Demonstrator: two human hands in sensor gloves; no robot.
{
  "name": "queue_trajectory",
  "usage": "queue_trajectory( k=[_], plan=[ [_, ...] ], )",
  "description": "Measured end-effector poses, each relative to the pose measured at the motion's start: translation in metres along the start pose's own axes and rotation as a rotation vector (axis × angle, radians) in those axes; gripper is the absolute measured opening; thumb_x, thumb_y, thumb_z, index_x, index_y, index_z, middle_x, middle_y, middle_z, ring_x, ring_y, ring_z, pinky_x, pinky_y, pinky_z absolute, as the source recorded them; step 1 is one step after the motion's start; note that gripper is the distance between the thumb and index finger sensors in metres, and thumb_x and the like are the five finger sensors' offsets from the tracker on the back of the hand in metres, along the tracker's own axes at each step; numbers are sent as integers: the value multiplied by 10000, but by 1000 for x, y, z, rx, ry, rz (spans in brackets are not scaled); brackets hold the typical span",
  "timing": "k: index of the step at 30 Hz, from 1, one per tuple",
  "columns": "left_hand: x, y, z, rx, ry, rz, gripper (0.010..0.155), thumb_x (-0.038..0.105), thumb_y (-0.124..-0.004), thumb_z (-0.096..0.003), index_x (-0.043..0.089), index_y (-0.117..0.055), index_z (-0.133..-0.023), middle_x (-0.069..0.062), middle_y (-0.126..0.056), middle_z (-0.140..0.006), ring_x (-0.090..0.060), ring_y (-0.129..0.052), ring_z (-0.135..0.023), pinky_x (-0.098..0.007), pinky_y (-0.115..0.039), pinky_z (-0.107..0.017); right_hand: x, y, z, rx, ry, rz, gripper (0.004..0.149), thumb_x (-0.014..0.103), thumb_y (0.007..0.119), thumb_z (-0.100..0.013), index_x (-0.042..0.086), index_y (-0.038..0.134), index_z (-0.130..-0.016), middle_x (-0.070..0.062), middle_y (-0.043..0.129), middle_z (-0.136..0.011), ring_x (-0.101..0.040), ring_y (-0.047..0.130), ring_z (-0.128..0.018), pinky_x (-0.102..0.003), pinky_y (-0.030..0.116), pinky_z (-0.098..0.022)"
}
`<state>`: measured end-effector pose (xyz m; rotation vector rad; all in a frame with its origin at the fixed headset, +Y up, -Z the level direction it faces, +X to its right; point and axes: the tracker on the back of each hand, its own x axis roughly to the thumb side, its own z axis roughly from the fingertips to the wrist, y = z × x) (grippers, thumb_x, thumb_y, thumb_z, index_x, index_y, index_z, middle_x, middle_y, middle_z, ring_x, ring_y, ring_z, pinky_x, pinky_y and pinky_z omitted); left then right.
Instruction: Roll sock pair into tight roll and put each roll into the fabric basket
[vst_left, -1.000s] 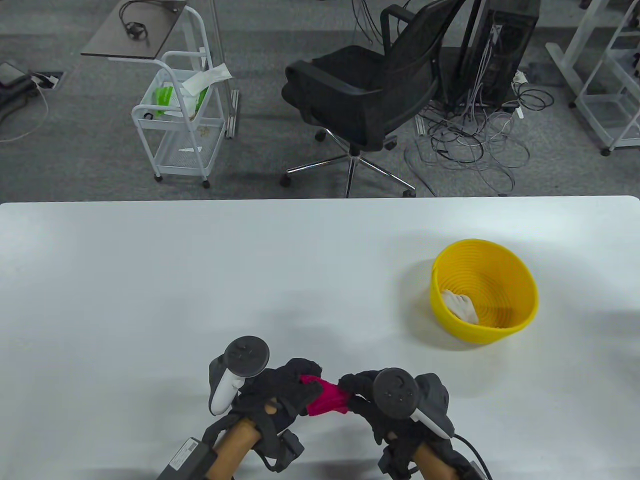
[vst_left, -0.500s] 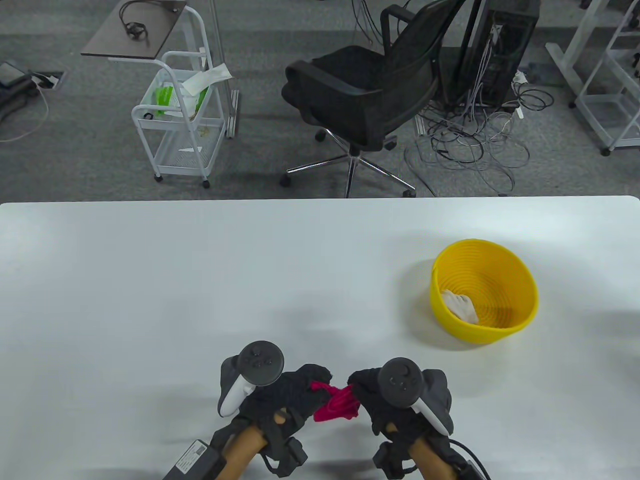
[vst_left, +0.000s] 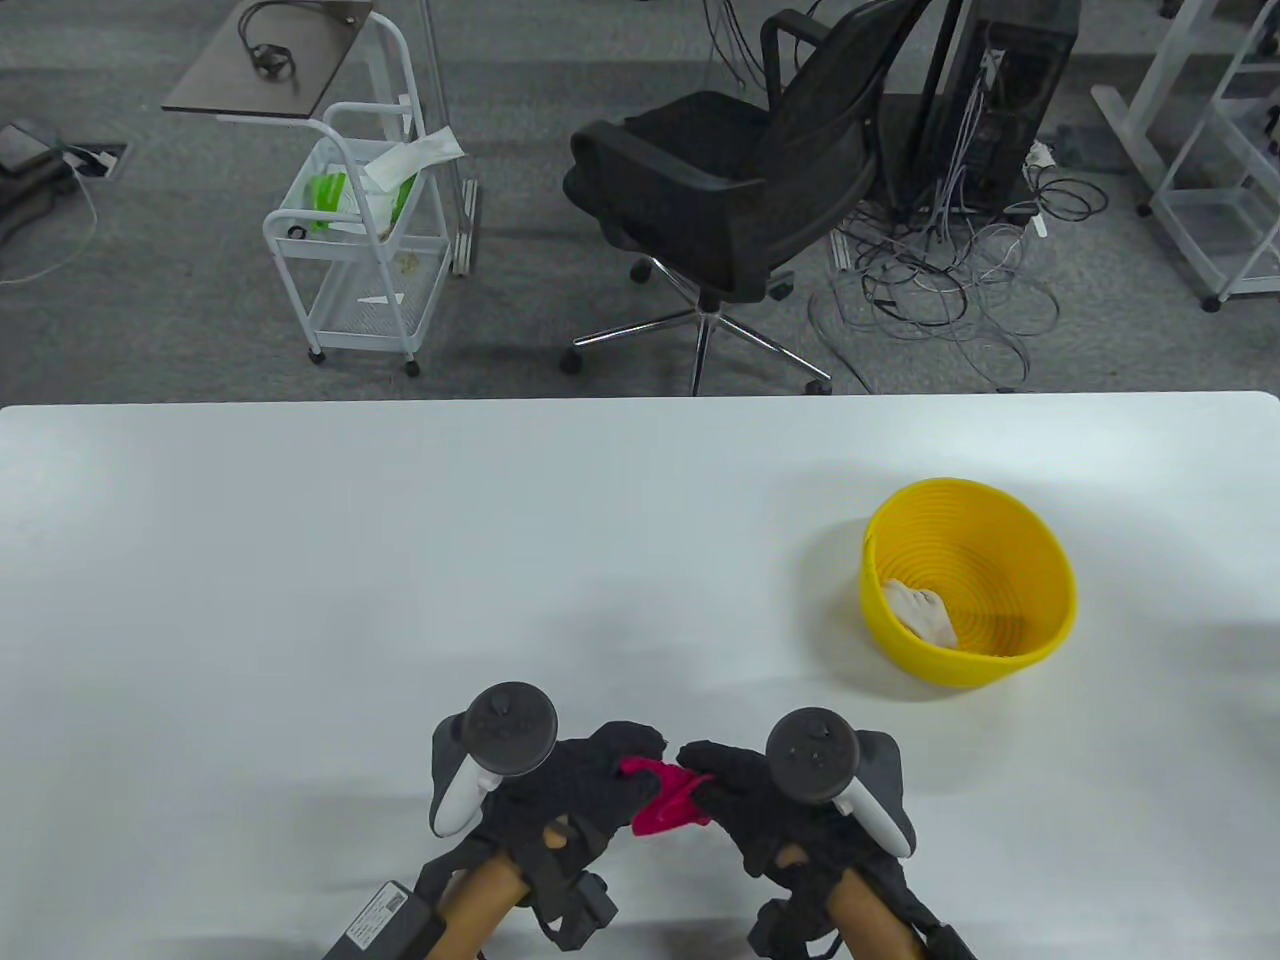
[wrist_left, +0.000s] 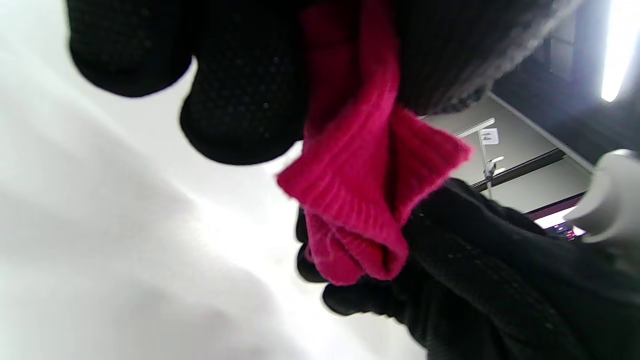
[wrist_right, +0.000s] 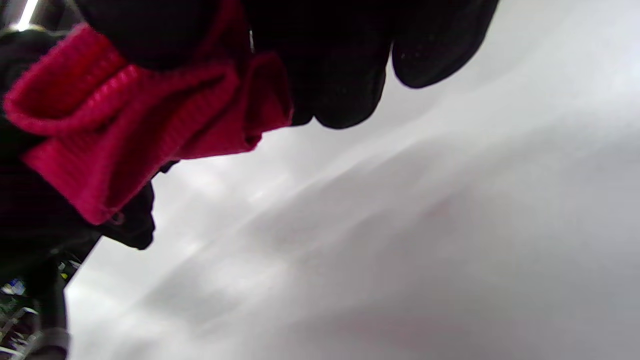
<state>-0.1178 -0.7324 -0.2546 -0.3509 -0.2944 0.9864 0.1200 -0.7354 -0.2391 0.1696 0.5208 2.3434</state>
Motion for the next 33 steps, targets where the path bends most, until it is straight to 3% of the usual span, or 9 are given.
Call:
queue_trajectory(
  k=[6,9,11,14,16,18,23,27,33],
  plan=[
    [4,0,1,19,-27,-44,493,418,-836,-372,283,-803,-845,-93,-978,-730,-218,-1053,-426,-469,-828,-403,-6,-1,-2,19,50,-104,516,488,733,-443,265,763,-907,-27,907,-911,-257,949,-819,-546,745,-603],
    [7,3,3,48,-63,-18,480,409,-833,-375,289,-807,-839,-92,-980,-730,-209,-1056,-421,-464,-835,-398,-10,3,-4,119,55,-178,564,514,694,-453,343,623,-986,-14,785,-1018,-303,892,-874,-561,729,-609],
    [7,4,4,62,-94,14,478,407,-833,-375,292,-808,-838,-93,-980,-733,-207,-1058,-419,-463,-837,-398,-13,9,-7,261,33,-283,652,526,627,-467,322,416,-1049,-42,654,-1087,-313,829,-927,-555,711,-630],
    [5,3,3,51,-72,6,480,414,-834,-375,297,-806,-840,-87,-983,-741,-212,-1063,-429,-468,-839,-395,-12,12,-9,337,30,-401,614,466,643,-481,300,461,-1043,-36,768,-1001,-235,929,-821,-519,757,-605],
    [1,1,4,57,-27,-2,518,430,-816,-384,322,-747,-886,-93,-933,-827,-231,-1054,-490,-474,-822,-425,-11,9,-8,257,33,-326,575,457,661,-476,294,547,-1016,-14,814,-946,-174,970,-742,-483,792,-582],
    [1,-2,6,74,-20,-10,624,521,-761,-388,428,-592,-981,-124,-733,-1008,-274,-1010,-621,-487,-787,-476,-7,6,-5,162,40,-251,556,449,671,-473,292,585,-999,-14,830,-926,-162,980,-718,-477,803,-572],
    [14,-14,8,6,-63,-123,706,619,-810,-339,490,-572,-991,-142,-415,-1122,-349,-818,-835,-528,-688,-567,6,1,4,-45,16,-114,545,450,681,-462,266,632,-973,-13,868,-887,-149,1006,-673,-466,828,-546],
    [20,-21,7,57,-39,-245,680,568,-819,-353,446,-602,-985,-139,-399,-1118,-338,-806,-843,-521,-683,-574,10,3,6,-79,-1,-65,545,450,681,-462,259,636,-971,-13,869,-887,-148,1008,-672,-465,830,-544],
    [22,-26,7,141,10,-322,635,458,-719,-412,376,-545,-1017,-179,-455,-1093,-363,-860,-812,-493,-739,-555,18,7,10,-125,-11,16,546,446,682,-462,256,634,-972,-21,859,-899,-166,1004,-693,-476,829,-543]
  ],
)
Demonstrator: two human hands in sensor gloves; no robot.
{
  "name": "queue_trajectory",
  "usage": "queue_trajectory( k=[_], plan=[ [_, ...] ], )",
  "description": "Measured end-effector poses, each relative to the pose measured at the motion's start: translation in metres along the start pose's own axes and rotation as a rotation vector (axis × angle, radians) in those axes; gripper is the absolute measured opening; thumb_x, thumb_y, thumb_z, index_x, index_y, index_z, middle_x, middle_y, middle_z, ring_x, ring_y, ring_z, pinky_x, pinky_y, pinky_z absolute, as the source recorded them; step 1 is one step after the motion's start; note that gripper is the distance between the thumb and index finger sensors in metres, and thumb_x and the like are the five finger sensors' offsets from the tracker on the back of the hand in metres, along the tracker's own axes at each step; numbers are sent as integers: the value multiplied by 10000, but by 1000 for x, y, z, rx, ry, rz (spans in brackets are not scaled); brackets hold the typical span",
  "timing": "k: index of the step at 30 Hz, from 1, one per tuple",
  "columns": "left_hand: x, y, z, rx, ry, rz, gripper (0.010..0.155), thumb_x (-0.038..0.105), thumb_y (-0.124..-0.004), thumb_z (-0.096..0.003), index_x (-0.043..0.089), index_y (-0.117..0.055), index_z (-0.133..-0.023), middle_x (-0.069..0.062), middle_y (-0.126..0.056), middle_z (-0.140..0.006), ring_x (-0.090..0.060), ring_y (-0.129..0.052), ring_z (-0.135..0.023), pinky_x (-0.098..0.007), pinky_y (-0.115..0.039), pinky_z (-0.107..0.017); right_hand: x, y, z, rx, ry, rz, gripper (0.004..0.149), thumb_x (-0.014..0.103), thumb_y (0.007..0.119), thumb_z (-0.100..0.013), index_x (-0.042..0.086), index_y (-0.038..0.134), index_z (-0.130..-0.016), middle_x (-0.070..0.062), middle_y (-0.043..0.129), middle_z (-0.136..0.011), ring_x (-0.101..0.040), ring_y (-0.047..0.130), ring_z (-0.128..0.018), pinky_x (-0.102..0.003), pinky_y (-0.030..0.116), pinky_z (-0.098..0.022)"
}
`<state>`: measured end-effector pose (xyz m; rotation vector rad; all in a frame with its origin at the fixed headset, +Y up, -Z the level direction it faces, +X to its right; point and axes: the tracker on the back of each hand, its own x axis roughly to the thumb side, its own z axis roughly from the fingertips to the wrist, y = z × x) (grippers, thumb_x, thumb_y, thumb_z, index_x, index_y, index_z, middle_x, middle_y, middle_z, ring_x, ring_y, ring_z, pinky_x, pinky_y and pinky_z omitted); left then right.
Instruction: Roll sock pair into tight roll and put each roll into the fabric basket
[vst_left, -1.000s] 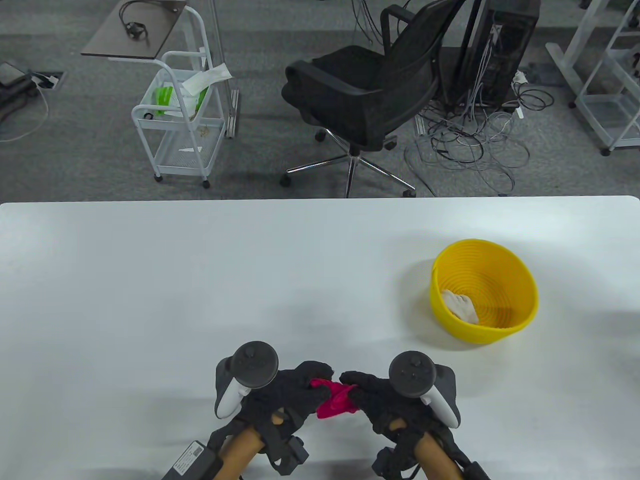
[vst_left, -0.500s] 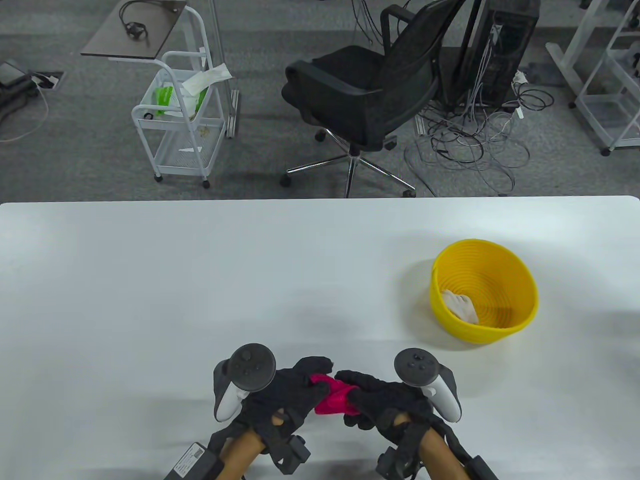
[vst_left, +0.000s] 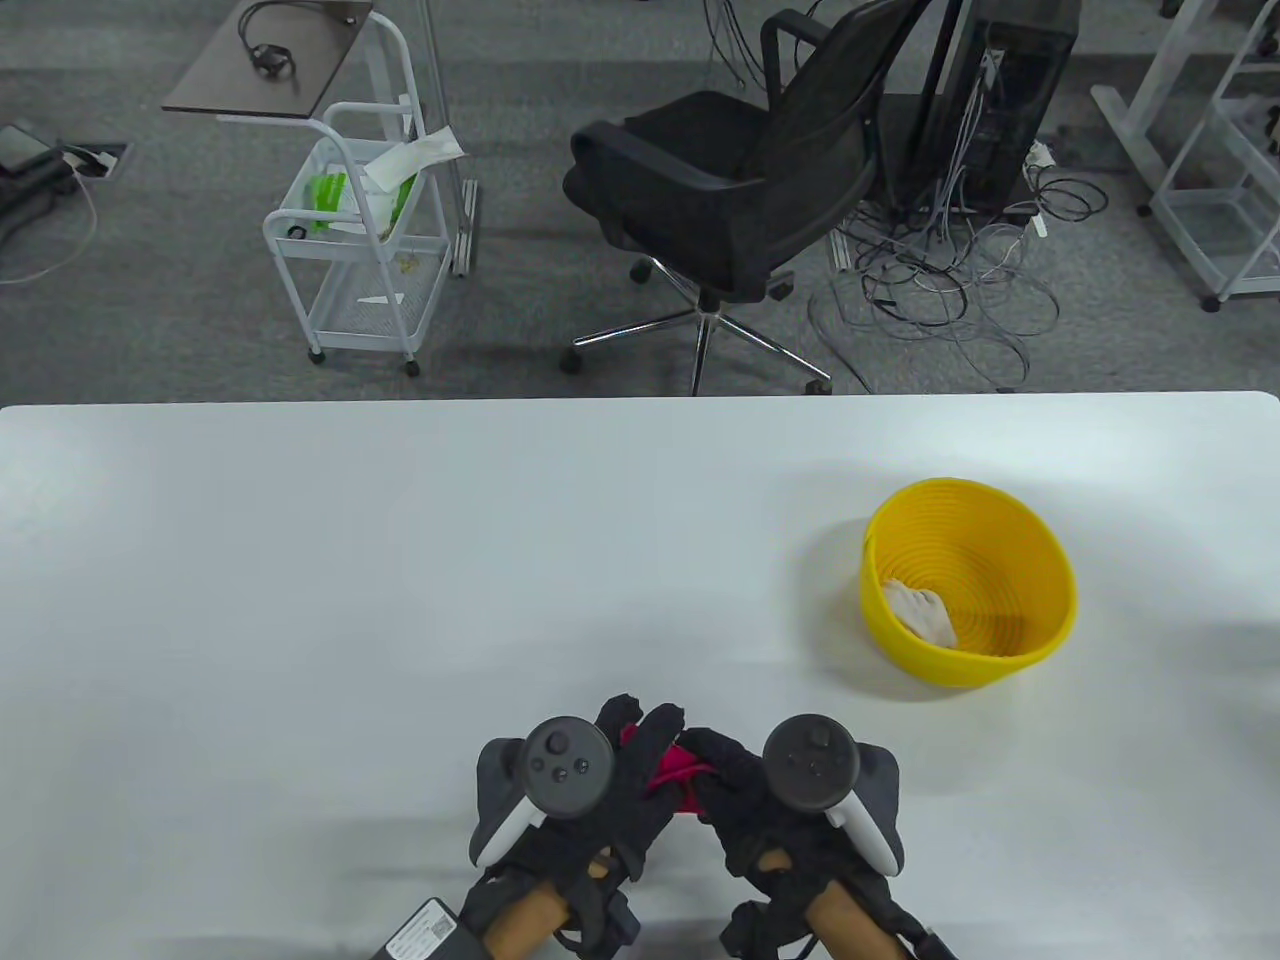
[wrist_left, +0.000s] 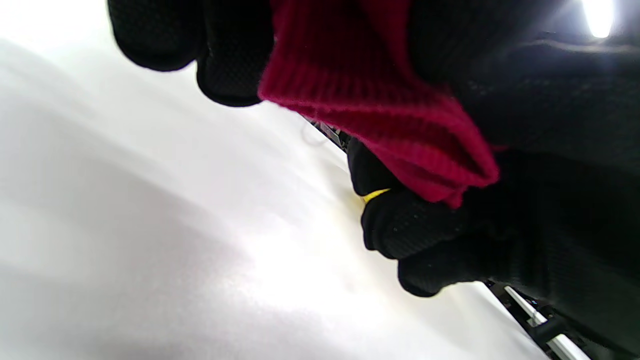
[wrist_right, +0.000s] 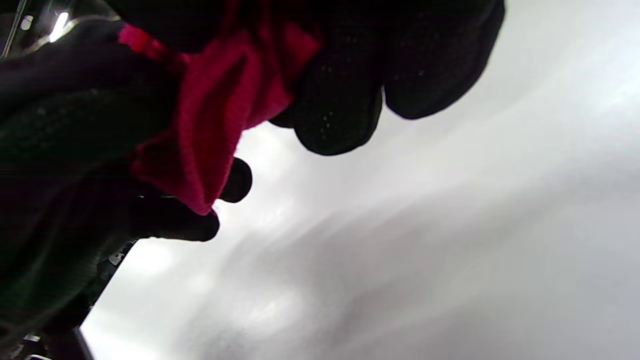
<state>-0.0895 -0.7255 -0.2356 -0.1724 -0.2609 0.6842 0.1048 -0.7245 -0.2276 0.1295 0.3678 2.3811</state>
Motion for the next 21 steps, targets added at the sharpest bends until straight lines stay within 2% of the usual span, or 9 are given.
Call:
queue_trajectory(
  k=[3,6,9,15,17,19,21],
  plan=[
    [6,4,2,103,3,-43,563,412,-707,-413,360,-691,-973,-194,-607,-1050,-372,-960,-728,-480,-811,-500,3,0,2,-17,4,6,539,438,692,-462,253,649,-966,-26,870,-894,-179,1012,-687,-482,835,-530],
    [10,6,3,143,-2,-82,524,386,-704,-413,348,-777,-931,-198,-735,-995,-369,-1042,-651,-466,-878,-443,5,1,2,-40,17,25,528,426,706,-460,247,675,-955,-35,887,-881,-189,1022,-672,-486,841,-515],
    [10,8,1,151,-24,-78,491,365,-707,-415,303,-834,-885,-207,-894,-880,-363,-1127,-518,-462,-936,-346,-1,3,0,-47,77,47,510,409,711,-458,248,690,-941,-30,900,-875,-188,1034,-663,-476,855,-502],
    [22,22,10,255,-101,-53,469,342,-721,-409,244,-876,-840,-229,-978,-787,-377,-1175,-401,-452,-981,-260,-19,11,-10,103,254,-51,603,429,689,-461,204,558,-1005,-64,808,-949,-230,1006,-705,-483,855,-500],
    [27,28,14,298,-135,-52,462,330,-723,-409,230,-881,-830,-222,-1001,-763,-380,-1186,-368,-447,-991,-242,-26,15,-13,209,308,-169,591,415,694,-461,173,592,-990,-66,861,-894,-207,1043,-641,-465,882,-463],
    [29,29,15,298,-130,-50,450,320,-729,-408,217,-892,-815,-208,-1017,-751,-376,-1183,-355,-441,-990,-241,-26,14,-13,248,295,-246,525,380,706,-462,177,677,-946,-25,943,-806,-136,1095,-561,-405,934,-421],
    [25,32,14,314,-108,-55,442,312,-729,-405,202,-892,-801,-197,-1028,-737,-353,-1189,-347,-429,-996,-236,-26,14,-11,260,298,-373,488,316,733,-457,169,714,-922,-43,967,-769,-114,1118,-530,-377,962,-399]
  ],
)
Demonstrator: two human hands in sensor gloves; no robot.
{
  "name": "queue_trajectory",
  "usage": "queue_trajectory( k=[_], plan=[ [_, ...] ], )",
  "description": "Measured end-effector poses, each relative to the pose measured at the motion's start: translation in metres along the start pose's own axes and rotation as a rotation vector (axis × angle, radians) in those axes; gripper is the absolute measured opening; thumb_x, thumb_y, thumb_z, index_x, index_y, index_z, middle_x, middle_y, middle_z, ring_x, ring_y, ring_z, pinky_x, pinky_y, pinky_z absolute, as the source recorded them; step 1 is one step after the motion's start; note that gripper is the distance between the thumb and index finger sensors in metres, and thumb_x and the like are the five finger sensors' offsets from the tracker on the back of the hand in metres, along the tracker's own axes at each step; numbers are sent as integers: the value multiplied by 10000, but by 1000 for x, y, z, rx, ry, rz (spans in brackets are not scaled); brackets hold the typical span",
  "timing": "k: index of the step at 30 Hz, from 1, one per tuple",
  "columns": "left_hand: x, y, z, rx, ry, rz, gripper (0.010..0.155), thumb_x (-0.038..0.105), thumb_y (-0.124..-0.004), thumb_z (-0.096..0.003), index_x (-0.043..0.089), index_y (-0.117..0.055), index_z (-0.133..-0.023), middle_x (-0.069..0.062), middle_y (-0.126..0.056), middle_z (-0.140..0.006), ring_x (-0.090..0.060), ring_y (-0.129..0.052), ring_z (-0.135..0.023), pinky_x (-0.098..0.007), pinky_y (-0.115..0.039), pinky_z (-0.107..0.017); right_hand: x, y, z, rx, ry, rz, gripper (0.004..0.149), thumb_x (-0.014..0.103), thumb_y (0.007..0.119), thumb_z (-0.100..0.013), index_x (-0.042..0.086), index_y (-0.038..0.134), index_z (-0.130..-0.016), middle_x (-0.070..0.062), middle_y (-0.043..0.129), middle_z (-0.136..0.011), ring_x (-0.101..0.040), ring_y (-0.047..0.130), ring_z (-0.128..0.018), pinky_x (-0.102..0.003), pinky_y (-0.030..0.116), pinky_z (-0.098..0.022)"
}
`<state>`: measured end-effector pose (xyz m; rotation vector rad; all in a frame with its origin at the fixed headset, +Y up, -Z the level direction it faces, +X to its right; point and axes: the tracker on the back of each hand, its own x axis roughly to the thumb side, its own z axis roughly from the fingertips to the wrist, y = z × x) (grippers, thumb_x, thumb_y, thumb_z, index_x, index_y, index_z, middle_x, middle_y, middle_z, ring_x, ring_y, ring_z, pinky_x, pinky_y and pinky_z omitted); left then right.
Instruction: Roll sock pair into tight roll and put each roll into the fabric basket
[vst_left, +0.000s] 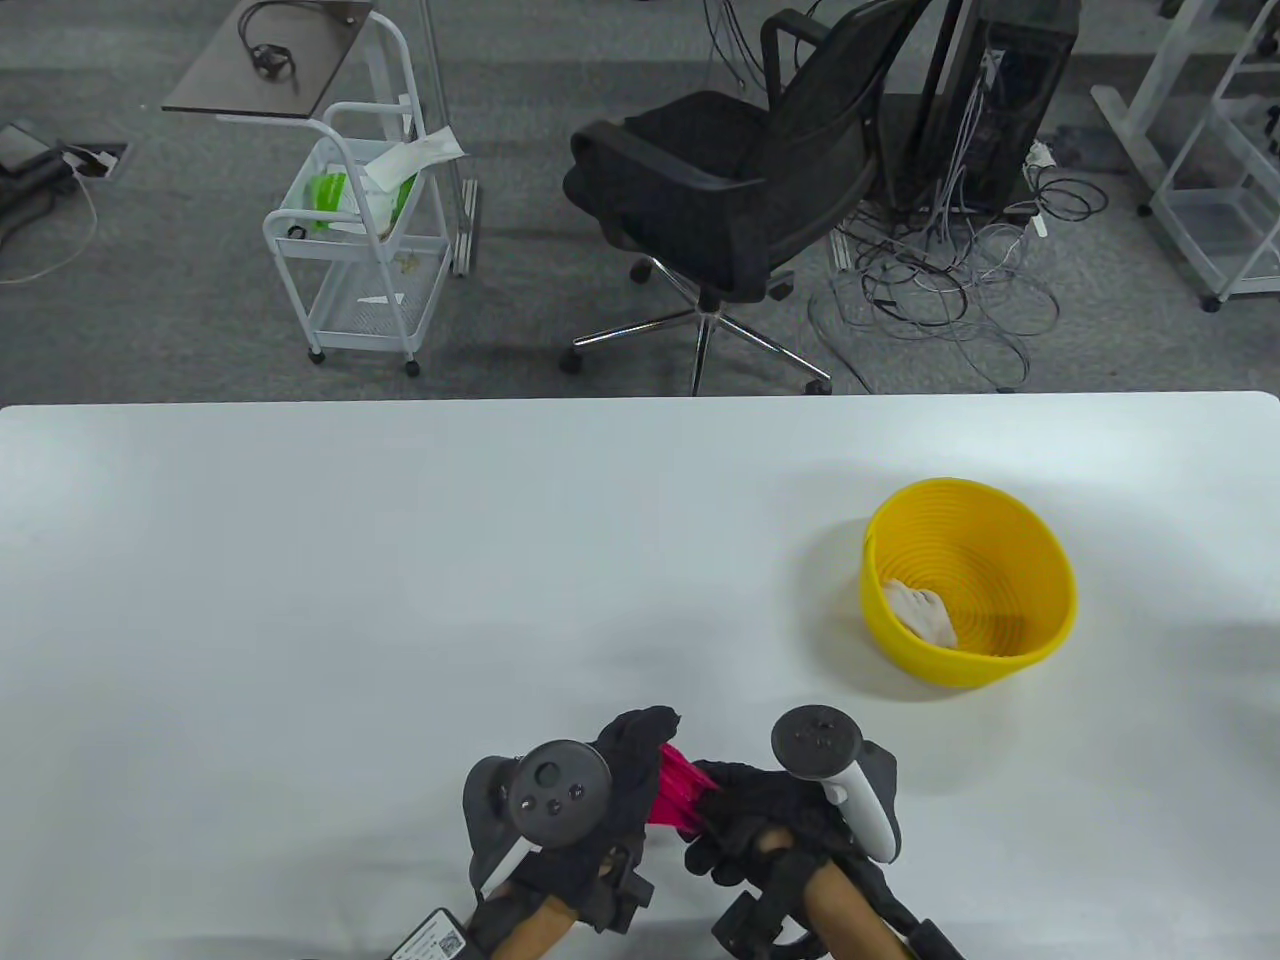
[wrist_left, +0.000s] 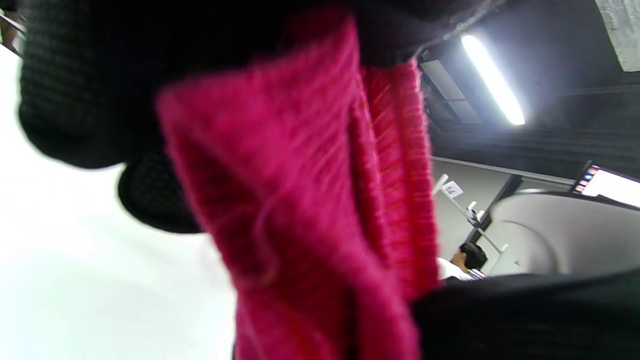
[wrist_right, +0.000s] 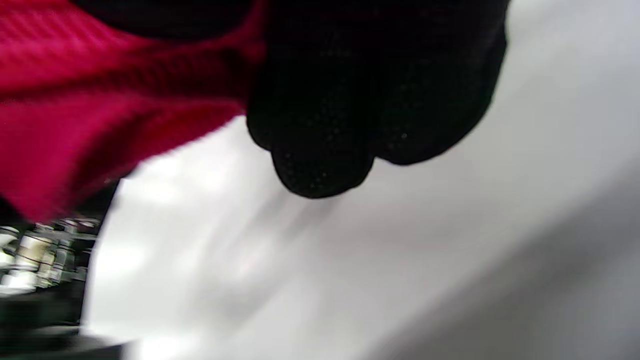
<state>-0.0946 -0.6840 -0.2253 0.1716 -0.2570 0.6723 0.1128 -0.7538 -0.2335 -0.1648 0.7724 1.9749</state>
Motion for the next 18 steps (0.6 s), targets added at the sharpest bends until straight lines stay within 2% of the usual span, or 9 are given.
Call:
queue_trajectory(
  k=[4,5,7,10,12,18],
  plan=[
    [-19,8,-4,-6,99,157,447,303,-729,-408,160,-877,-804,-228,-1002,-753,-341,-1199,-363,-429,-1002,-229,5,-12,6,-26,-94,-146,452,292,748,-460,205,742,-903,-39,971,-762,-93,1128,-545,-348,977,-415],
    [-25,8,-5,-17,127,188,450,305,-725,-410,154,-870,-808,-228,-999,-752,-333,-1203,-362,-426,-1004,-226,8,-15,9,-6,-161,-183,441,296,744,-466,221,741,-901,-25,965,-774,-87,1125,-561,-341,975,-430],
    [-34,8,-7,-29,162,250,458,311,-720,-413,149,-863,-816,-226,-1002,-749,-325,-1205,-365,-423,-1004,-226,13,-17,14,22,-217,-204,436,299,734,-478,231,727,-908,-17,946,-795,-87,1112,-594,-341,964,-463],
    [-46,6,-10,-105,243,329,474,339,-715,-419,184,-857,-844,-187,-1018,-756,-322,-1187,-396,-431,-982,-258,20,-19,21,22,-308,-182,425,311,723,-485,256,721,-906,-3,921,-809,-83,1085,-631,-349,933,-506],
    [-50,7,-11,-83,253,330,485,361,-719,-417,213,-863,-856,-146,-1055,-720,-320,-1172,-401,-440,-963,-267,23,-19,24,83,-349,-205,423,323,720,-493,272,710,-912,3,893,-832,-89,1054,-664,-372,887,-546],
    [-58,3,-13,-145,265,373,494,378,-718,-414,251,-849,-873,-104,-1076,-617,-273,-1169,-333,-415,-961,-231,26,-14,24,219,-396,-181,423,326,745,-491,297,726,-913,8,854,-876,-109,991,-720,-458,764,-648]
  ],
)
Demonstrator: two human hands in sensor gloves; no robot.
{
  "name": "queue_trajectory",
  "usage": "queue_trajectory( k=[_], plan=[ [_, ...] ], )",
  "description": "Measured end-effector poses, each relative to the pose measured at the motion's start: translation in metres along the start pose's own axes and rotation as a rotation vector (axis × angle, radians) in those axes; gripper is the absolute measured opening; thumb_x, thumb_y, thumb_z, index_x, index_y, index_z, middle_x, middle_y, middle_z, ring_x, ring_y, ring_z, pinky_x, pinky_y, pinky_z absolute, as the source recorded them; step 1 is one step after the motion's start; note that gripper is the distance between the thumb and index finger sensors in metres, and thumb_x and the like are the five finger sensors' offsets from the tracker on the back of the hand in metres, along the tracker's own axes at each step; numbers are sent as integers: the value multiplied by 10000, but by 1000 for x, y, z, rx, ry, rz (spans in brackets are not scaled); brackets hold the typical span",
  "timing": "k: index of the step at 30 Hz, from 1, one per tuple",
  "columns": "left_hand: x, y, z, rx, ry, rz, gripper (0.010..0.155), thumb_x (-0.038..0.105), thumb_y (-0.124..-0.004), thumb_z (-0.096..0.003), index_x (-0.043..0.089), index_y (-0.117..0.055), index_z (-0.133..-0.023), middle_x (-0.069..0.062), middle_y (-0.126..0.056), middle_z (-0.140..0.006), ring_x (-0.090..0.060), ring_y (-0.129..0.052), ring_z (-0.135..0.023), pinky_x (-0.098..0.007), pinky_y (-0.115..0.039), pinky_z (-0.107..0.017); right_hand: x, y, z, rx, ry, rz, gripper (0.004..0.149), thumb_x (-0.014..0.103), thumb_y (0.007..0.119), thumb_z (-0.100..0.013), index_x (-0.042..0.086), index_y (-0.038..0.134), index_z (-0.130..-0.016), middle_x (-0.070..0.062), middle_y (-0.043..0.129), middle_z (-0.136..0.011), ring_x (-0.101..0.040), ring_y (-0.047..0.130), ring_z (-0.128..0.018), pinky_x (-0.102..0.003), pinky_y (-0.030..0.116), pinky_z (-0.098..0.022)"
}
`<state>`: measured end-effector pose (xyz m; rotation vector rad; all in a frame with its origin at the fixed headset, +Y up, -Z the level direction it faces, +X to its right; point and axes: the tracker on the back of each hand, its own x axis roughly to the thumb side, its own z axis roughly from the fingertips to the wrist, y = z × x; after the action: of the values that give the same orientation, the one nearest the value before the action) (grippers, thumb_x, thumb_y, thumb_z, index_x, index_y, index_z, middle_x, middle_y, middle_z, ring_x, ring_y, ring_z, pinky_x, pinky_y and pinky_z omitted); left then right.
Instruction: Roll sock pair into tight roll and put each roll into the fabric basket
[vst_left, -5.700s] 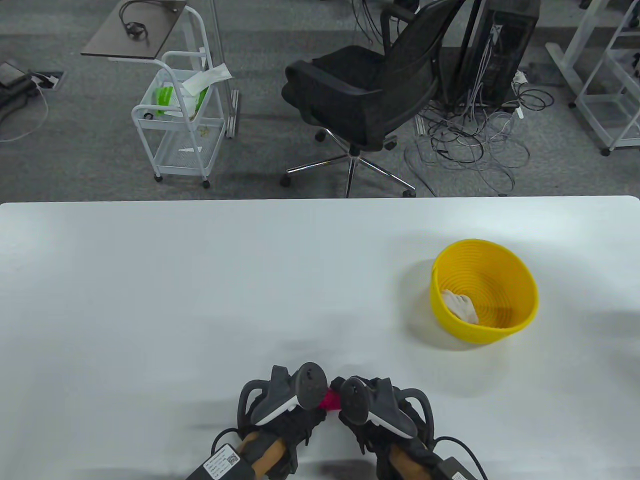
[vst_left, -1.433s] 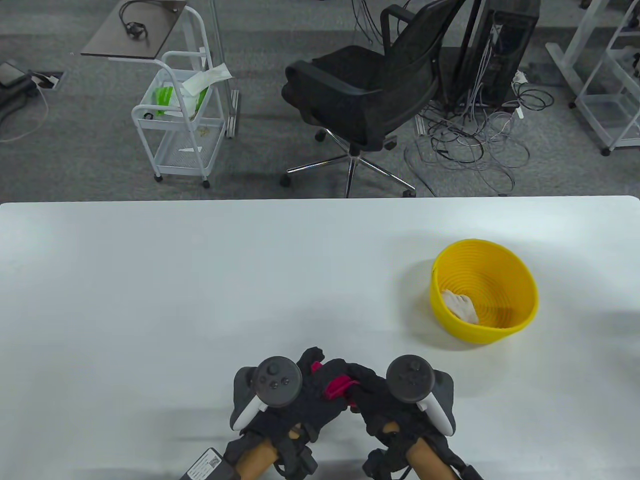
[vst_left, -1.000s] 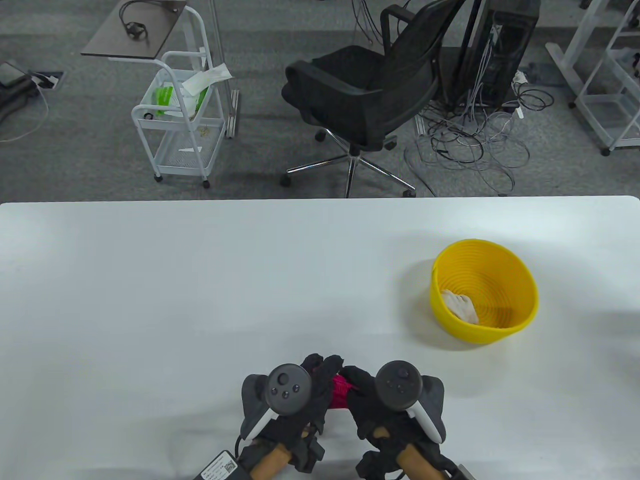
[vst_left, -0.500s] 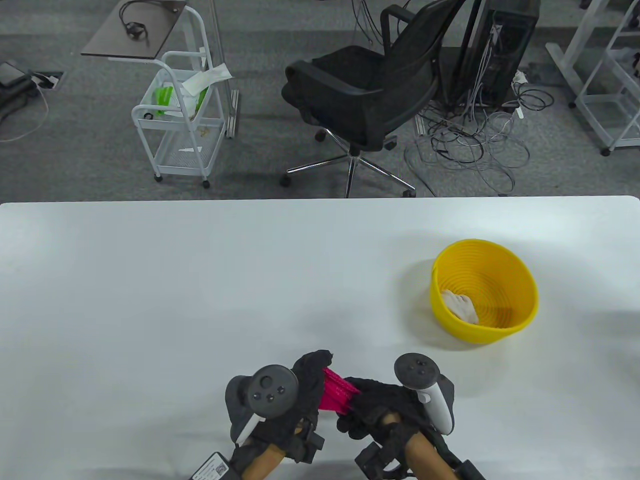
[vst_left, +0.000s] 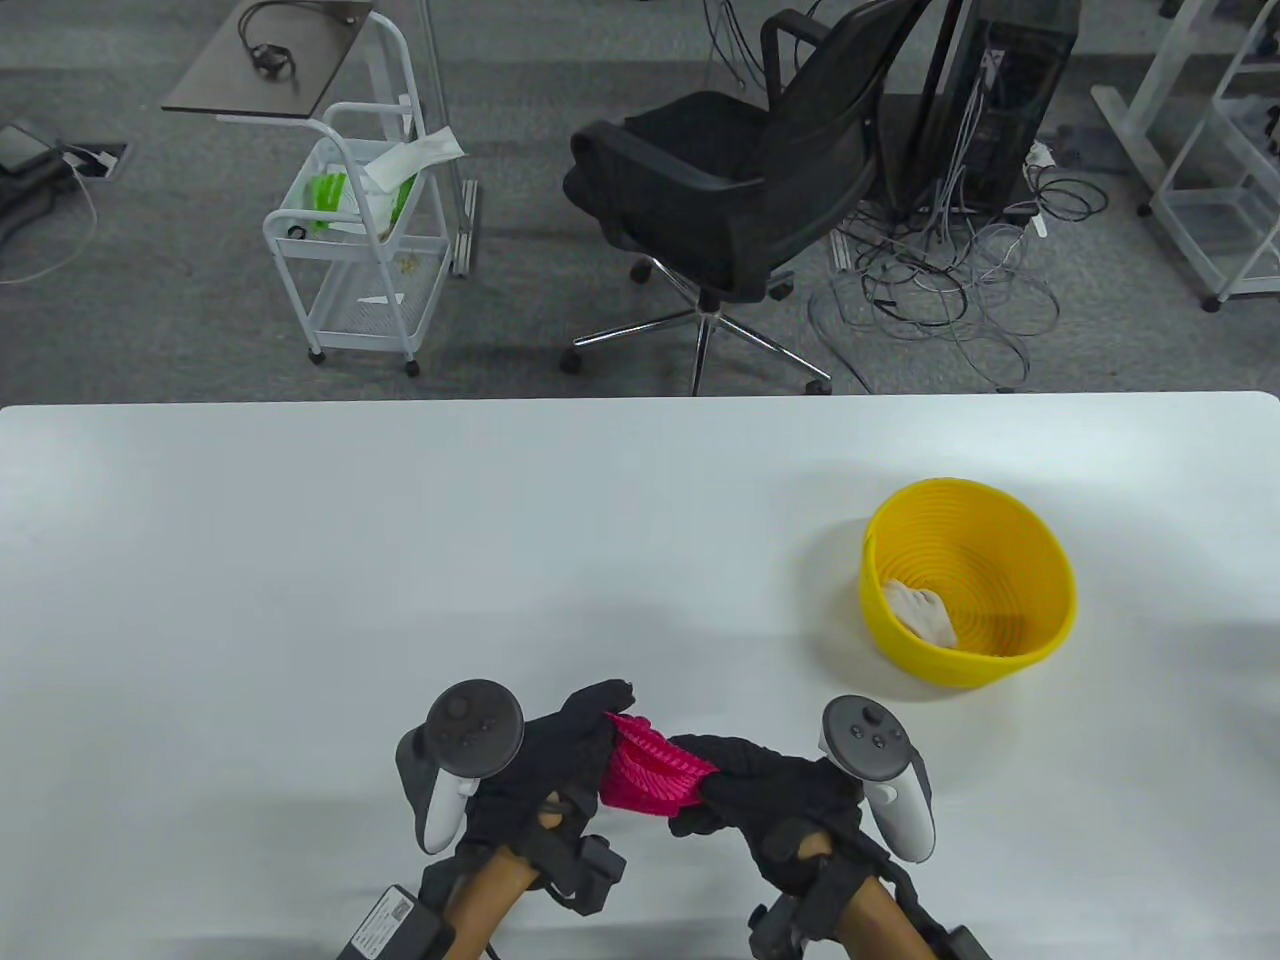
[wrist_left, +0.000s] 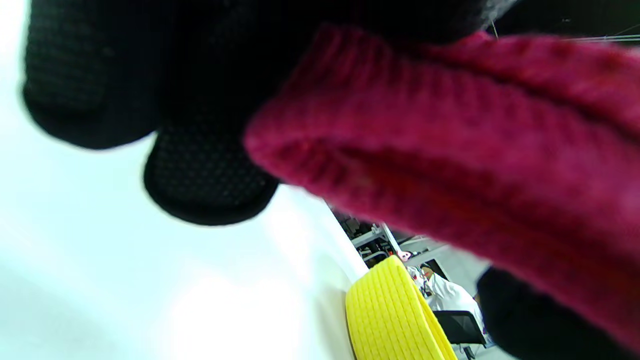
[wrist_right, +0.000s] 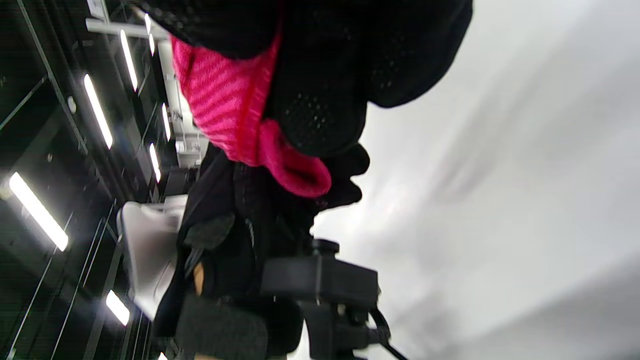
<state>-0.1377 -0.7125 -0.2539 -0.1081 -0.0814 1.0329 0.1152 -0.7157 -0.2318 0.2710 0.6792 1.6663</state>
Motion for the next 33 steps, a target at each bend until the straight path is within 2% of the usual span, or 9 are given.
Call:
queue_trajectory(
  k=[4,8,14,17,23,26,28,31,33],
  plan=[
    [-5,2,-1,-11,42,143,480,347,-740,-409,188,-862,-845,-122,-1091,-560,-248,-1195,-278,-394,-989,-183,0,4,-2,36,-5,57,403,334,759,-484,324,753,-887,31,840,-890,-112,956,-734,-493,717,-677],
    [-14,4,-3,-74,82,364,460,335,-765,-409,172,-875,-824,-134,-1098,-583,-276,-1213,-335,-408,-1004,-204,-1,6,-3,63,4,99,387,335,777,-473,349,766,-860,47,817,-920,-130,912,-776,-533,681,-685],
    [-5,6,0,-100,-53,495,428,357,-766,-411,216,-894,-794,-77,-1100,-626,-268,-1198,-478,-417,-989,-280,-6,-4,-4,-14,62,189,345,331,771,-467,389,785,-807,4,792,-959,-189,890,-829,-572,721,-632],
    [-1,4,-2,-173,-120,535,419,376,-764,-412,246,-902,-786,-28,-1105,-633,-235,-1176,-532,-424,-951,-348,-9,-5,-4,-42,87,138,339,331,761,-467,404,786,-798,-14,840,-938,-205,928,-812,-558,761,-596],
    [-1,-2,-6,-333,-139,617,415,399,-785,-411,238,-937,-761,57,-1140,-535,-150,-1137,-562,-437,-885,-434,-11,-13,-3,-115,99,50,352,349,771,-464,405,793,-810,26,901,-892,-154,990,-755,-495,822,-566],
    [0,-4,-6,-334,-139,581,410,396,-800,-401,248,-952,-752,84,-1144,-514,-121,-1137,-558,-439,-886,-436,-11,-15,-1,-139,95,39,351,350,775,-461,403,796,-807,47,903,-891,-142,991,-752,-486,821,-570],
    [-4,-5,-8,-409,-127,589,400,393,-811,-410,280,-954,-766,107,-1132,-526,-104,-1125,-576,-450,-870,-460,-11,-15,0,-109,75,-9,352,353,776,-463,406,793,-810,66,896,-900,-128,984,-763,-477,810,-587],
    [-8,-2,-6,-306,-108,562,389,373,-870,-386,338,-1010,-747,64,-1121,-583,-197,-1110,-598,-491,-846,-452,-9,-17,2,-117,52,-54,357,368,763,-470,426,772,-822,98,874,-920,-100,969,-779,-460,797,-612],
    [-9,-1,-6,-295,-128,393,395,385,-885,-381,336,-1023,-748,25,-1058,-674,-275,-1075,-615,-505,-831,-447,-6,-23,6,-108,-3,-132,358,377,757,-475,444,763,-826,119,868,-926,-88,952,-792,-448,779,-636]
  ],
)
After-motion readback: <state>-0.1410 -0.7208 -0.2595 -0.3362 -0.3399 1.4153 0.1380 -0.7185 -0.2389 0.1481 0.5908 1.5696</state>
